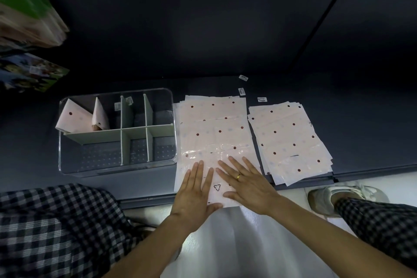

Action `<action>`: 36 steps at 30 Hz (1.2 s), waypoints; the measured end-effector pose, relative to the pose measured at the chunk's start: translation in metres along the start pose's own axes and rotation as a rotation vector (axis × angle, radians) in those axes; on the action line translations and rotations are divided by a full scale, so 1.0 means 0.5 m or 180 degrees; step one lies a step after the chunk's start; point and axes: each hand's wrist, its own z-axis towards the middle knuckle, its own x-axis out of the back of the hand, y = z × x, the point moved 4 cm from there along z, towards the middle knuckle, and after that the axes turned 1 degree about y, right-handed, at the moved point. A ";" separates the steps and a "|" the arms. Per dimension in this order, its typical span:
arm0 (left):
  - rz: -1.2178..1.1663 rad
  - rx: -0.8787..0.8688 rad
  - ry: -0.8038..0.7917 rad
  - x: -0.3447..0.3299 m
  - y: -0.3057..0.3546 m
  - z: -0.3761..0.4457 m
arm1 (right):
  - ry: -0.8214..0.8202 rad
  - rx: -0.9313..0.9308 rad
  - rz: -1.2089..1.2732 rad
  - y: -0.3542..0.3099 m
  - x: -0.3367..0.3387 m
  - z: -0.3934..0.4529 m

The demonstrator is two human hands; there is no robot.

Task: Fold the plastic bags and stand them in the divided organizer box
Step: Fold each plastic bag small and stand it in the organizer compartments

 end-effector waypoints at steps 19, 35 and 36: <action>-0.0424 0.0097 0.0307 0.023 -0.022 0.018 | 0.0845 -0.0367 0.0237 0.039 0.059 0.007; -0.0966 -0.0328 0.0089 0.092 -0.065 -0.026 | -0.0480 -0.0020 0.1641 0.076 0.079 -0.054; -0.1085 -0.0328 0.0016 0.095 -0.066 -0.028 | -0.0599 -0.0059 0.1721 0.076 0.081 -0.053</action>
